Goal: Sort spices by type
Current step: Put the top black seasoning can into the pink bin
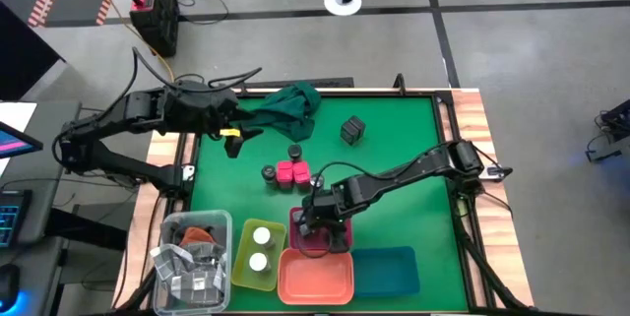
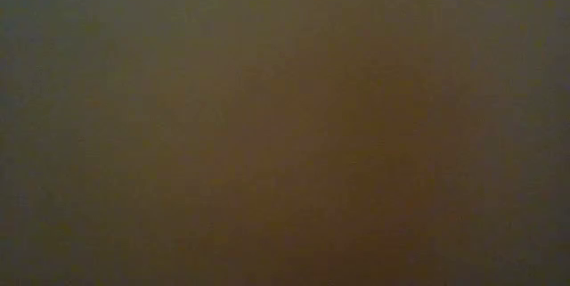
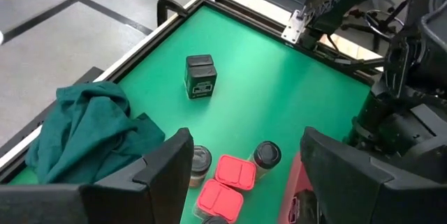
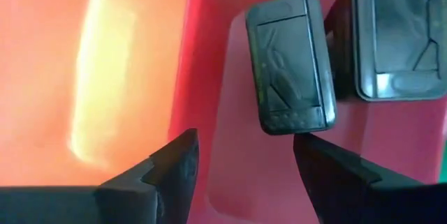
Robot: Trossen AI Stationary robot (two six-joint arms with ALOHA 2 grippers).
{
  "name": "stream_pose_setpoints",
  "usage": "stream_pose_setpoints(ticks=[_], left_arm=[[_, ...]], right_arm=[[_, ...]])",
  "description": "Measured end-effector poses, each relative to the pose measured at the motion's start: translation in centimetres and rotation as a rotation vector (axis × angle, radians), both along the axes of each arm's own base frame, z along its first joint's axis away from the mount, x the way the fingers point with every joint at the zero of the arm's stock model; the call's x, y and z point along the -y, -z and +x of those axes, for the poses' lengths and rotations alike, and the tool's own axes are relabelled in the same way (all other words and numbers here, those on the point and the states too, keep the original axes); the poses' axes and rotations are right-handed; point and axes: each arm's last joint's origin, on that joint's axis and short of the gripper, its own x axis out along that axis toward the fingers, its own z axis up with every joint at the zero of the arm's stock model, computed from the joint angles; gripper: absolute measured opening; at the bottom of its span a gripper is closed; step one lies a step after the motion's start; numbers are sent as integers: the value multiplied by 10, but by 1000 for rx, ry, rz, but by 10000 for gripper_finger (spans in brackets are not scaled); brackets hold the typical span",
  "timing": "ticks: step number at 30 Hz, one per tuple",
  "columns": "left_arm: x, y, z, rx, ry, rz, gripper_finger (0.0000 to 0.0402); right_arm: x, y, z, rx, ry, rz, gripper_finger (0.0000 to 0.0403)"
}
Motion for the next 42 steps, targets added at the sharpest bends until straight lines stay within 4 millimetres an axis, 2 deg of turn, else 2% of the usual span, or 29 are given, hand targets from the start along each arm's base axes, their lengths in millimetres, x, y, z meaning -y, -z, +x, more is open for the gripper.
stream_pose_setpoints(ticks=[8, 11, 16, 19, 22, 25, 27, 32, 42], left_arm=[[0, 0, 0, -3, -1, 14, 254], [0, 0, 0, -3, -2, 14, 254], [1, -3, -6, 20, 10, 11, 254], [1, -5, -11, 34, 4, 9, 254], [2, -6, -14, 44, -7, -10, 254], [2, -6, -14, 43, -14, -22, 254], [2, -4, -15, 26, -18, -29, 254], [2, -1, -16, 0, -34, -50, 254], [1, -1, -16, 5, -62, -51, 254]], right_arm=[[2, -3, 6, 52, 26, 31, 260], [7, -7, 5, 10, 38, 46, 260], [27, -33, -18, -129, 9, -79, 260], [55, -62, -33, -98, 51, -177, 260], [96, -88, -44, -21, 167, -205, 260], [137, -97, -58, 30, 289, -252, 260], [162, -95, -68, 22, 366, -264, 260], [217, -72, -91, -80, 478, -291, 260], [289, -48, -109, -125, 598, -295, 268]])
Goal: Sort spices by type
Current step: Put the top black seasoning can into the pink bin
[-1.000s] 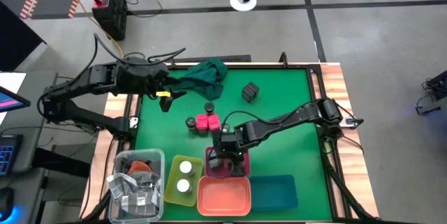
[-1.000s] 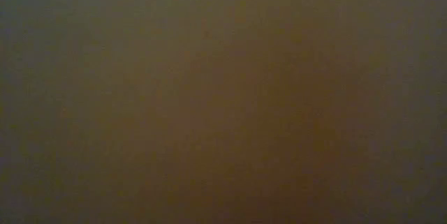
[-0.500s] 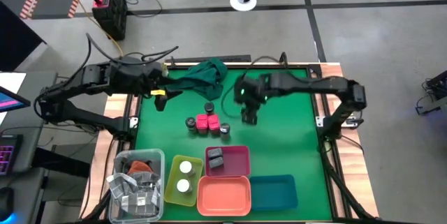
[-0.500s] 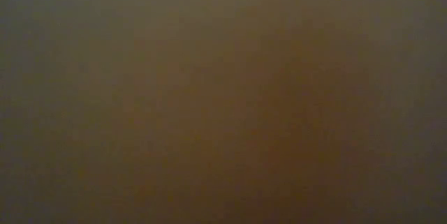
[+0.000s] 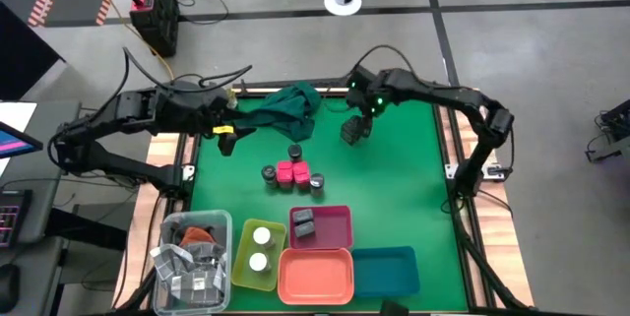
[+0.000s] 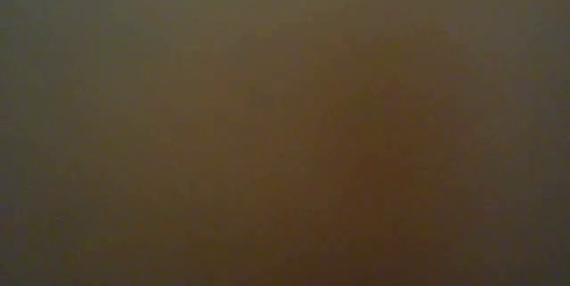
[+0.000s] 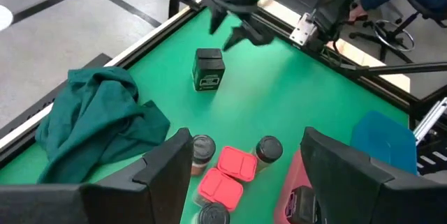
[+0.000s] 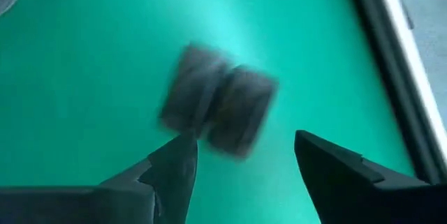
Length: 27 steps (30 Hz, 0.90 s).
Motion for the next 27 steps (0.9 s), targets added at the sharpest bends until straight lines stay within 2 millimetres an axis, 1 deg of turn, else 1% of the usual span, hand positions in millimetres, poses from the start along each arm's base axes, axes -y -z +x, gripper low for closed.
stream_pose_setpoints(ticks=[3, 6, 8, 10, 15, 18, 20, 24, 27], left_arm=[[0, 0, 0, 0, -15, 7, 254], [-1, 0, 0, 1, -17, 8, 254], [-1, 0, 0, 2, -20, 9, 254], [-1, 0, 0, 4, -20, 10, 254], [-1, -1, 0, 11, -31, -7, 254], [-1, 0, 0, 16, -38, -19, 254], [-1, 0, 0, 16, -39, -20, 254], [-1, 0, 0, 17, -41, -23, 254], [-1, 0, 0, 17, -41, -23, 254]], right_arm=[[12, 2, -1, 26, 27, -18, 281], [18, 1, 4, 88, 77, -38, 292], [24, 6, 6, 99, 119, -32, 295], [29, 11, 10, 98, 140, -35, 295], [41, 28, 22, 26, 173, -23, 295], [48, 30, 25, 11, 203, -16, 295], [51, 27, 25, 13, 210, -19, 295], [55, 34, 17, -61, 225, 19, 295], [51, 35, 13, -108, 208, 41, 295]])
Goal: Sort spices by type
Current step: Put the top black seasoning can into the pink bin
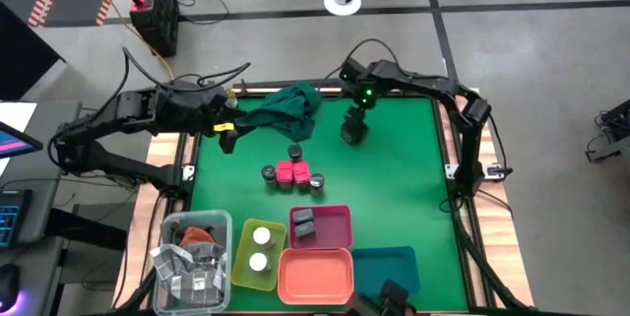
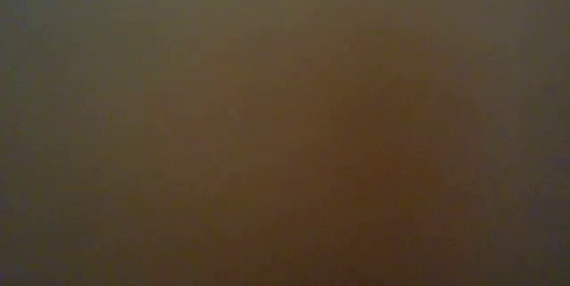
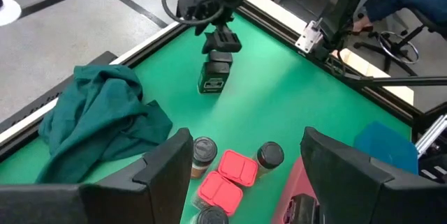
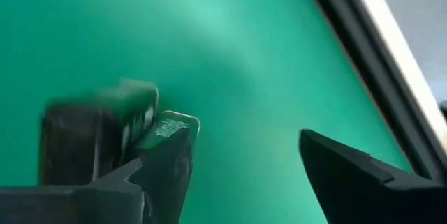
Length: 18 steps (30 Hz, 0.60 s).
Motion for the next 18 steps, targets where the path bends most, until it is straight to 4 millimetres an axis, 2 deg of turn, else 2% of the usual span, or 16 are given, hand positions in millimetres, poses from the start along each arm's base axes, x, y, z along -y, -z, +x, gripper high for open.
stream_pose_setpoints(ticks=[5, 13, 18], left_arm=[[0, 0, 0, 0, 0, 0, 254], [0, -1, 0, 7, 0, 1, 254], [0, -1, 0, 8, 0, 1, 254]], right_arm=[[-9, 2, -4, -73, -41, 51, 295], [-31, 3, 2, -138, -124, 95, 295], [-32, 0, 0, -131, -54, 103, 294]])
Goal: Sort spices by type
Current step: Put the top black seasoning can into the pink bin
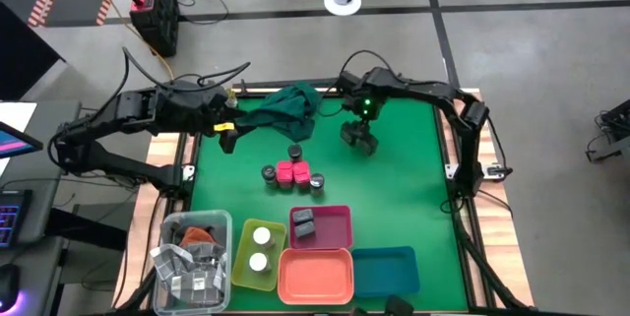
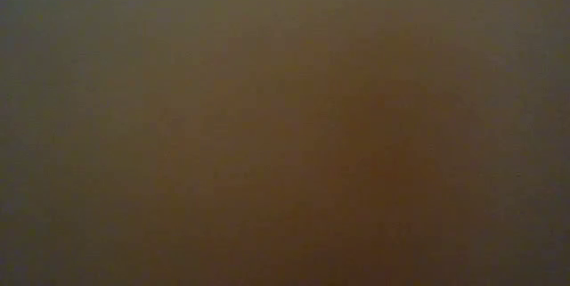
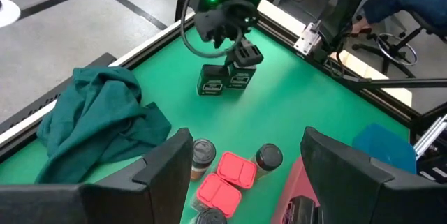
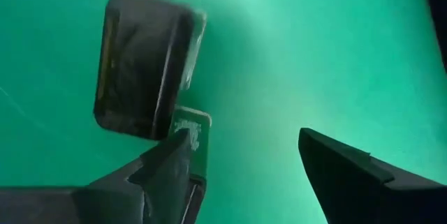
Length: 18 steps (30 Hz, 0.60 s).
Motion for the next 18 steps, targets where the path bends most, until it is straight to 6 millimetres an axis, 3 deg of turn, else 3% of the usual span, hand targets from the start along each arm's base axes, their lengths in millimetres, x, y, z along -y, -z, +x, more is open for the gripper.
stream_pose_setpoints(ticks=[7, 12, 18], left_arm=[[0, 0, 0, -1, 6, -3, 254], [0, 0, 0, -2, 7, -4, 254], [1, 0, 0, -5, 23, -2, 254]], right_arm=[[-16, -32, -10, 103, -18, -43, 295], [-40, -28, -29, 138, 2, 60, 307], [-64, -21, -50, 136, 24, 59, 361]])
